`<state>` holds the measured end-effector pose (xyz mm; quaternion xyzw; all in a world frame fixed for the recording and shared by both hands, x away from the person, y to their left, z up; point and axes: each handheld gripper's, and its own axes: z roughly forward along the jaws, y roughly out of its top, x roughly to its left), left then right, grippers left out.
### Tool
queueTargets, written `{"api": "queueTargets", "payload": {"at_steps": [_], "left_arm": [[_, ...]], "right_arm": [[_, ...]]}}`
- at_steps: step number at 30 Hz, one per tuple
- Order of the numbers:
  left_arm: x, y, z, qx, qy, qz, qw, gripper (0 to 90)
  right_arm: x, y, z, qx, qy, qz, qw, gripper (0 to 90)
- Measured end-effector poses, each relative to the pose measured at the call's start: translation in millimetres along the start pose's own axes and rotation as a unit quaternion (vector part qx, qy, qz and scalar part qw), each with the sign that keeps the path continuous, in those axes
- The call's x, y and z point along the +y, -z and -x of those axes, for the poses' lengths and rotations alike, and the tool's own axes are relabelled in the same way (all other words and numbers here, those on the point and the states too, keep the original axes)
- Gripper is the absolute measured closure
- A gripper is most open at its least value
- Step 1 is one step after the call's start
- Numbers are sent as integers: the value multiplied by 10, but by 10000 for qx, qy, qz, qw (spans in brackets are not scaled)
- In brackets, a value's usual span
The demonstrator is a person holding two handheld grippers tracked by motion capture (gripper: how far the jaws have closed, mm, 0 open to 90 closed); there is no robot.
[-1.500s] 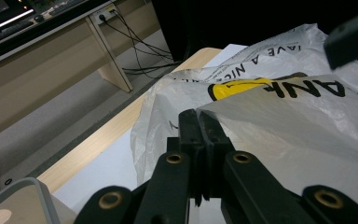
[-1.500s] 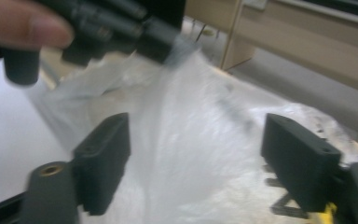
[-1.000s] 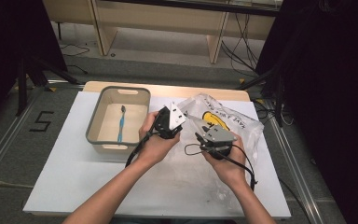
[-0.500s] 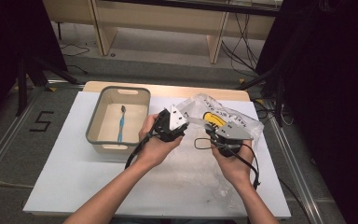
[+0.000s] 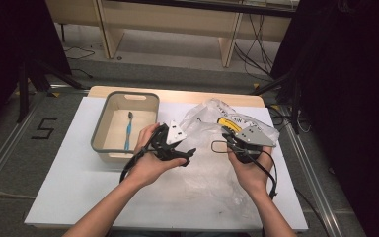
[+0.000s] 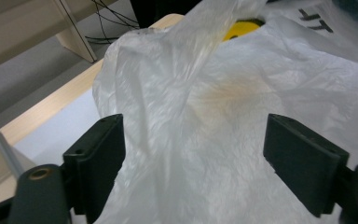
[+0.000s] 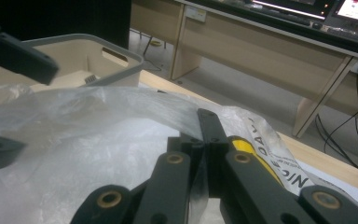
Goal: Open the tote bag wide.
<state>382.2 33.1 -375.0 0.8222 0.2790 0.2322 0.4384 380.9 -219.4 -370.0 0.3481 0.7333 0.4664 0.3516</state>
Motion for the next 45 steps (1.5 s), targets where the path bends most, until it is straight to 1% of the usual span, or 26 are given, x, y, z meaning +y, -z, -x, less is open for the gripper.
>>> {"api": "queueTargets", "payload": {"at_steps": [4,5,9,13,17,19,21,22,23,24,25,27,29,30,34,45], "left_arm": [[-135,189,-70,-3,137,107,9998,165],[-169,227,-100,17,152,121,9998,166],[-290,359,-220,127,347,167,9992,162],[-347,471,-306,279,402,197,9986,160],[-363,552,-386,503,366,170,9979,159],[-374,575,-422,534,403,136,9977,158],[-394,596,-465,661,370,93,9971,158],[-409,607,-485,706,399,71,9967,158],[-424,616,-510,703,426,57,9966,158],[-439,623,-524,718,493,34,9962,158],[-455,632,-546,781,481,2,9958,158],[-488,636,-584,845,539,-75,9949,159],[-521,630,-616,877,639,-136,9940,160],[-537,630,-637,900,627,-193,9938,160],[-582,621,-686,915,724,-284,9928,162],[-616,642,-776,987,851,-283,9911,165]], "right_arm": [[3,8,11,-18,-25,5,10000,900],[2,7,12,-15,-32,1,10000,900],[9,6,11,-28,-17,20,10000,900],[11,3,-1,-16,-4,4,10000,900],[7,4,2,-17,-7,-9,10000,900],[7,9,3,-15,-5,-7,10000,900],[6,13,6,-14,6,-6,10000,900],[5,15,7,-15,2,-10,10000,900],[3,17,9,-15,3,-15,10000,900],[2,19,11,-16,-7,-22,10000,900],[0,19,15,-23,-7,-15,10000,900],[-1,20,20,-31,-9,-15,10000,900],[-1,19,18,-27,-7,-21,10000,900],[-1,18,17,-25,-6,-24,10000,900],[-2,16,16,-32,1,-26,10000,900],[-9,22,13,-40,16,-44,10000,900]]}}
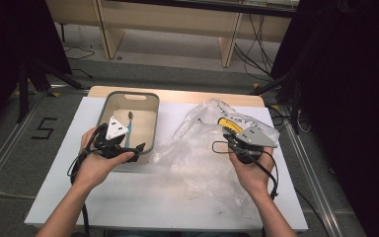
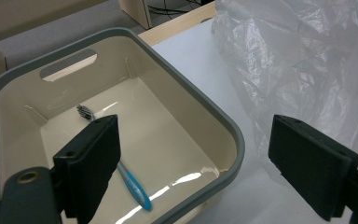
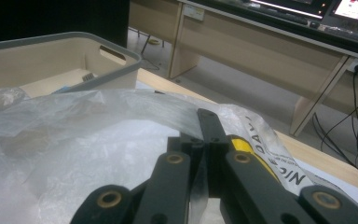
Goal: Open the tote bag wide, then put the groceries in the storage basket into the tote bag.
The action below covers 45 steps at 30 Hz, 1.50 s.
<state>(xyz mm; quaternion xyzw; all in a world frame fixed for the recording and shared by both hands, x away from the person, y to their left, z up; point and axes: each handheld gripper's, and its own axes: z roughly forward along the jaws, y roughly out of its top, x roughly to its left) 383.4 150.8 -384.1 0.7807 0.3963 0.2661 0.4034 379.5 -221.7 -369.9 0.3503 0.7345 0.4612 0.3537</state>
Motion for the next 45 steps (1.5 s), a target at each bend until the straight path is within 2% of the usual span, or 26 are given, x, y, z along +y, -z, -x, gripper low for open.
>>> {"api": "queueTargets", "payload": {"at_steps": [12,25,30,36,42,45], "left_arm": [[-25,-16,-69,74,122,-50,9999,173],[-27,-47,-107,127,169,-109,9997,179],[4,-72,-134,254,252,-164,9992,199],[93,-144,-188,353,419,-346,9979,206],[293,-283,-301,480,416,-473,9969,219],[343,-380,-363,534,490,-590,9956,225]], "right_arm": [[-1,9,1,-24,-37,-18,10000,900],[-15,12,13,-26,-51,-24,10000,900],[-27,19,13,-20,-49,-49,10000,900],[-43,21,8,20,-44,-62,10000,900],[-36,24,16,19,-52,-54,10000,900],[-34,27,18,24,-55,-47,10000,900]]}}
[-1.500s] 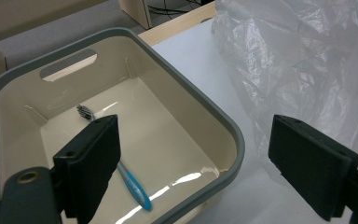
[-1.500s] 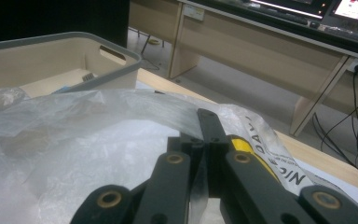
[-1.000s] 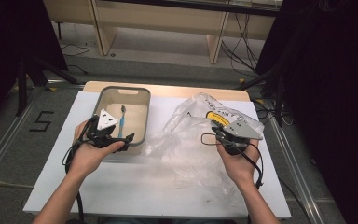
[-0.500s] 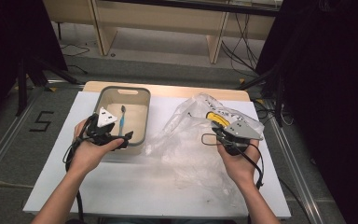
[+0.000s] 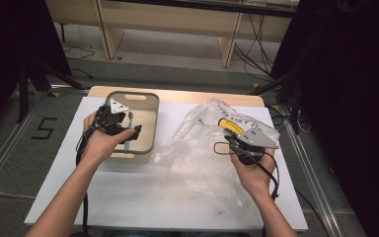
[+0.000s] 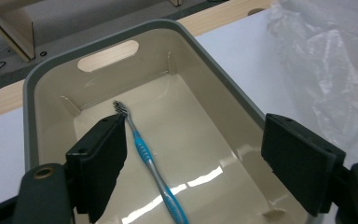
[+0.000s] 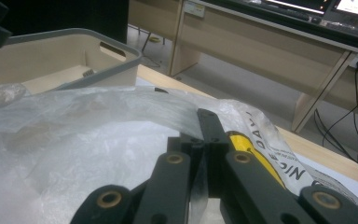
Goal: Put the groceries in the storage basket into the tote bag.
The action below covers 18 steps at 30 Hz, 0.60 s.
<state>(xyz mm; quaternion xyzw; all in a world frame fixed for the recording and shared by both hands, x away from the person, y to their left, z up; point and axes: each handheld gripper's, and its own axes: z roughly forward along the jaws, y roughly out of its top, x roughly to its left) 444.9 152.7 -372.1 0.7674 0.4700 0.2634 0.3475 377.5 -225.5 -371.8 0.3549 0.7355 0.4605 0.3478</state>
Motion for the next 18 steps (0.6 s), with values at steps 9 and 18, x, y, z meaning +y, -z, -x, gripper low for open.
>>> {"api": "queueTargets", "payload": {"at_steps": [9,18], "left_arm": [[39,-293,-134,120,178,-494,9985,241],[78,-506,-240,225,404,-778,9959,264]], "right_arm": [[1,-2,-7,13,22,11,10000,900],[0,-7,-8,35,19,-4,10000,900]]}}
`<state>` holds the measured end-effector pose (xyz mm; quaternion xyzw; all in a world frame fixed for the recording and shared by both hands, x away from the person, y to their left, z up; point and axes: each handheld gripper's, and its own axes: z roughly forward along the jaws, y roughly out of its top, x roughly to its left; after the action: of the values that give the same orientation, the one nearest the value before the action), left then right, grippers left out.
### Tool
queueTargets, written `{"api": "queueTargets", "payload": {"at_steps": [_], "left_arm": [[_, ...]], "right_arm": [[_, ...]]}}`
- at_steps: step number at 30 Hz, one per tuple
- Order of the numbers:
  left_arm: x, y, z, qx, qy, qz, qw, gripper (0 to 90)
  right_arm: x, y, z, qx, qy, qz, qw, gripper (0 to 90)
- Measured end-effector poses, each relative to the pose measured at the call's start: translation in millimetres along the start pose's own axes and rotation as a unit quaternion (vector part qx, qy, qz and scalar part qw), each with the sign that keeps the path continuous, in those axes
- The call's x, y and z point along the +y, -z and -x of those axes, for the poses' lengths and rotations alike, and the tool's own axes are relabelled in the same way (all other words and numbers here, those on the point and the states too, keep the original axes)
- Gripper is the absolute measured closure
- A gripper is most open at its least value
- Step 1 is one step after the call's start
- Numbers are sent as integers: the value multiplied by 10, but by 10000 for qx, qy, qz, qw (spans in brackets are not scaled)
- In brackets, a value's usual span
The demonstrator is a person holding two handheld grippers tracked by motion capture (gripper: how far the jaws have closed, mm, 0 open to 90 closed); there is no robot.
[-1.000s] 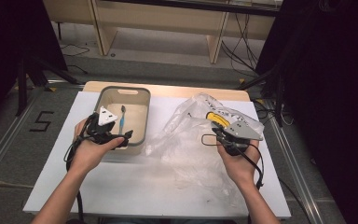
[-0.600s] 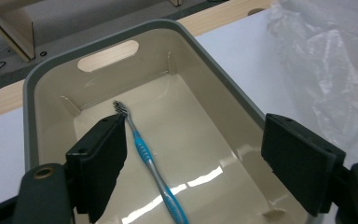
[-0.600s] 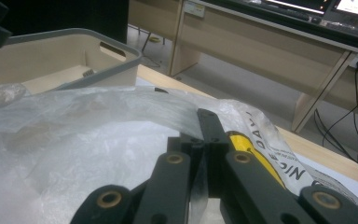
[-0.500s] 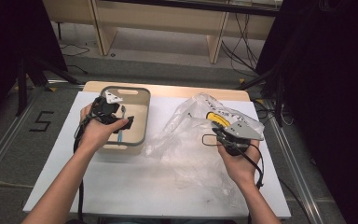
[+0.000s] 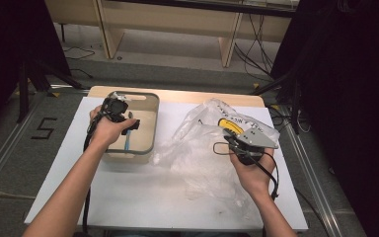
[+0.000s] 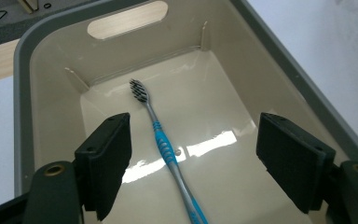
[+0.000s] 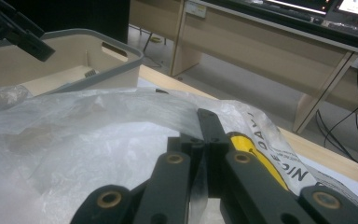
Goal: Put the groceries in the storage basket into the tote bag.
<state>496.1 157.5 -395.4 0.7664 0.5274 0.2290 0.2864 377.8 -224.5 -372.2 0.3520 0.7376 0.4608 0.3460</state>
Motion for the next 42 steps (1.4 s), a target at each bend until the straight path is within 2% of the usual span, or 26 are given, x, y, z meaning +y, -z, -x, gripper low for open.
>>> {"api": "queueTargets", "payload": {"at_steps": [17,28,42], "left_arm": [[9,-322,-126,183,260,-475,9984,284],[-5,-419,-141,223,270,-634,9974,286],[-20,-528,-173,237,393,-804,9957,294]], "right_arm": [[-1,-4,-10,0,-5,10,10000,900],[0,-4,-16,4,1,10,10000,900],[0,-1,-18,12,21,12,10000,900]]}}
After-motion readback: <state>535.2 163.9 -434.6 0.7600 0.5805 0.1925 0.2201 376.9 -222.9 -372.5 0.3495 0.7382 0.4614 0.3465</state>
